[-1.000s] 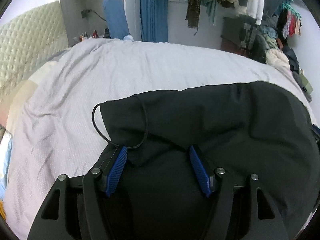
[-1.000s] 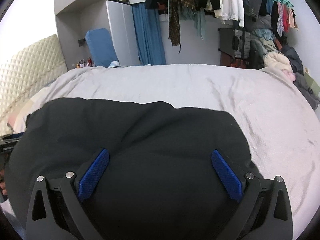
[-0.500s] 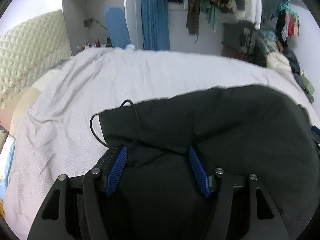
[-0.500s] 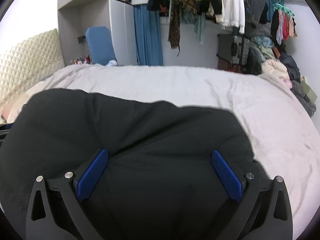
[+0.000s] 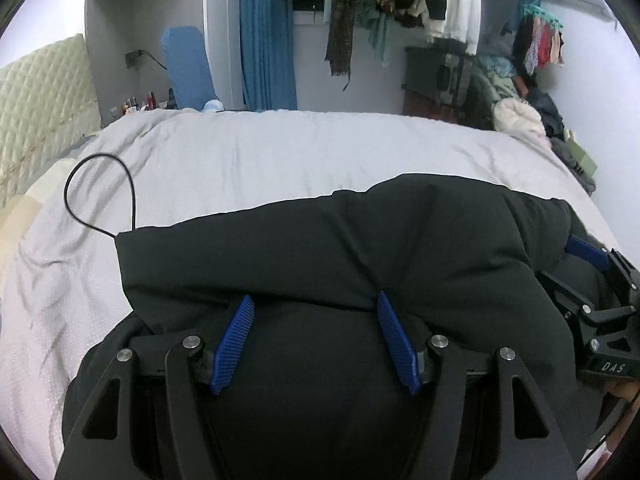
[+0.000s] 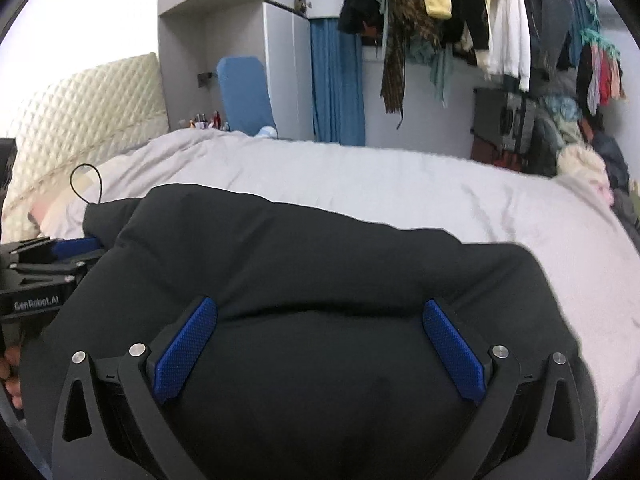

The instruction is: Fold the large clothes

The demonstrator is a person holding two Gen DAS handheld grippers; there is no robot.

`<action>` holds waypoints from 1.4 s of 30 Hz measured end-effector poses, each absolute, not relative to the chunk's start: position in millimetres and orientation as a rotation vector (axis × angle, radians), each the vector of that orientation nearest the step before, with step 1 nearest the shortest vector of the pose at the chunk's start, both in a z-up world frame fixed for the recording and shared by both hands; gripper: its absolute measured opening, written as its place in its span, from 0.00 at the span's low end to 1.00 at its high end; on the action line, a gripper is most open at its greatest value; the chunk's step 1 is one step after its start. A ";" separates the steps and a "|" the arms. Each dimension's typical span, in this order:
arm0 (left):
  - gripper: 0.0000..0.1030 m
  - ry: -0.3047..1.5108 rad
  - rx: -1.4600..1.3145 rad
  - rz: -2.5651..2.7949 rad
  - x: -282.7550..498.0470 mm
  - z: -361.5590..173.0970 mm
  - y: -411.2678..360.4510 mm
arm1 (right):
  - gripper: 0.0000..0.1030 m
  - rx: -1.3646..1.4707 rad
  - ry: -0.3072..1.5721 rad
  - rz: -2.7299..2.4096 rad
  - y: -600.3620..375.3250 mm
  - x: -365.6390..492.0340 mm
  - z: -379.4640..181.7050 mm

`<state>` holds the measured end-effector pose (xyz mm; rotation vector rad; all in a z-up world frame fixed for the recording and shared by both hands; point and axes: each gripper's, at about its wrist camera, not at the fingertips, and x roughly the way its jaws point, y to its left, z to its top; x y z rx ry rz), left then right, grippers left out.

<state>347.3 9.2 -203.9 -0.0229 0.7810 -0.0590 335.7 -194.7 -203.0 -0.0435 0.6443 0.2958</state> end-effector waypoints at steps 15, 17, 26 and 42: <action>0.81 0.685 -0.106 -0.096 256.9 -94.1 16.8 | 1.00 0.031 0.472 0.284 -222.6 243.6 -73.7; 0.82 0.667 -0.104 -0.096 236.5 -73.2 16.3 | 1.00 0.036 0.442 0.294 -228.1 219.8 -51.2; 0.86 0.514 -0.065 -0.127 117.0 14.6 0.5 | 1.00 0.039 0.315 0.319 -235.5 124.5 20.0; 1.00 0.448 -0.107 -0.157 -6.5 28.1 -7.3 | 1.00 0.062 0.275 0.375 -223.9 34.2 23.2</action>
